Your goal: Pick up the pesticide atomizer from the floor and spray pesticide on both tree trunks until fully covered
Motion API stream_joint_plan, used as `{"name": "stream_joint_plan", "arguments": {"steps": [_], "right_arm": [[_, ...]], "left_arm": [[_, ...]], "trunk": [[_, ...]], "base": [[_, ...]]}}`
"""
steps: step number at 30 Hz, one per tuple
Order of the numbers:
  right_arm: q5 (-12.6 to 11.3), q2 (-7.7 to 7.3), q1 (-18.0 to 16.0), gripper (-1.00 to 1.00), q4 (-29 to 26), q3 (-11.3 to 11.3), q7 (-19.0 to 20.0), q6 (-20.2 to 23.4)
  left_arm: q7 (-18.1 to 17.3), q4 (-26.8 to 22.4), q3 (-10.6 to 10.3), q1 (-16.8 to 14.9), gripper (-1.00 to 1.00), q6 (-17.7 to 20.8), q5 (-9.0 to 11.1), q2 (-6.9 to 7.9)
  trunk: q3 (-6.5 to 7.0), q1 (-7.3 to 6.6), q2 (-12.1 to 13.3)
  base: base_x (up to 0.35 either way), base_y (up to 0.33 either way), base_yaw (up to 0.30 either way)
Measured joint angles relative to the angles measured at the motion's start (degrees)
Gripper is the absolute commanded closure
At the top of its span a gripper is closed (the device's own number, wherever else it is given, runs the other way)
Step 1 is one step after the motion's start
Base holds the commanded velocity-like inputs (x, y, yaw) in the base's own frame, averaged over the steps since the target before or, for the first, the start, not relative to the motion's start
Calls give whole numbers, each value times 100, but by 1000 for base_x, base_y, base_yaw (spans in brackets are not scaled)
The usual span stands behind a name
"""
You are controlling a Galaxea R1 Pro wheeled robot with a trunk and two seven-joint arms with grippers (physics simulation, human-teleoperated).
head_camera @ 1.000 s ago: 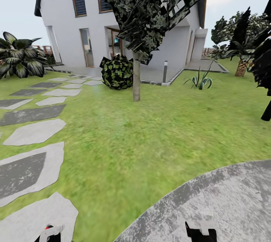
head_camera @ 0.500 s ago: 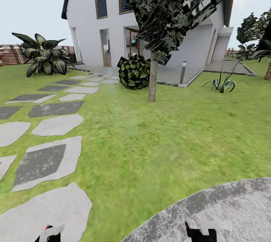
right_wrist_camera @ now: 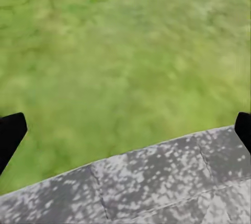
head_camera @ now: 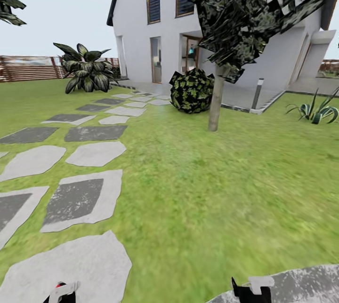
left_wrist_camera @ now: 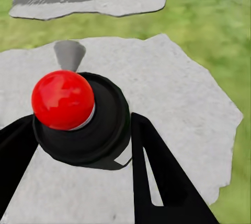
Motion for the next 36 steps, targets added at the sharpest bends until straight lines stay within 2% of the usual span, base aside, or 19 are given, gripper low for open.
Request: {"name": "stream_joint_plan", "arguments": {"steps": [7,36], "right_arm": [[1,0,0,-100,0,1,0,0],[0,0,0,-100,0,1,0,0]], "left_arm": [[0,0,-2,0,100,-2,51,0],[0,0,-8,0,100,-9,54,0]], "trunk": [[0,0,0],[0,0,0]], "base": [[290,194,286],[279,216,286]]}}
